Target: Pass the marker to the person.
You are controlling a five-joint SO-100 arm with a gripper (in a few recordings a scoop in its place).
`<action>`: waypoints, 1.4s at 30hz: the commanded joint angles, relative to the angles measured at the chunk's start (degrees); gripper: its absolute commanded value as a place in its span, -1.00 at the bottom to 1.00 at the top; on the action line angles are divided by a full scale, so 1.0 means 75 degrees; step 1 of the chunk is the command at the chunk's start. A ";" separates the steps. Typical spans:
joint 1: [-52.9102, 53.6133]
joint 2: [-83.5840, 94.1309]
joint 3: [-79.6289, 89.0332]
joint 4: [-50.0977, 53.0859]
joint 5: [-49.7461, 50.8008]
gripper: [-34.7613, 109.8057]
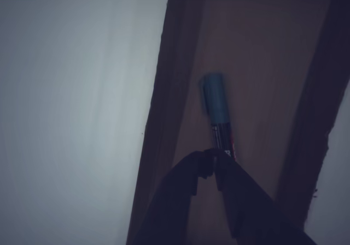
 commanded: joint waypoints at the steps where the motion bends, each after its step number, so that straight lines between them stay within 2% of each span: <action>1: -0.0223 0.0117 -0.0059 0.0164 0.0152 -0.59; 6: -0.0223 0.0141 0.0059 0.0539 0.0492 -0.59; 21: 0.0141 -0.0480 0.0387 0.0574 0.0082 -0.59; 29: 0.0141 -0.0727 0.0270 0.0703 -0.0047 -0.16; 42: 0.0352 -0.1465 -0.0023 0.1055 0.0023 -0.13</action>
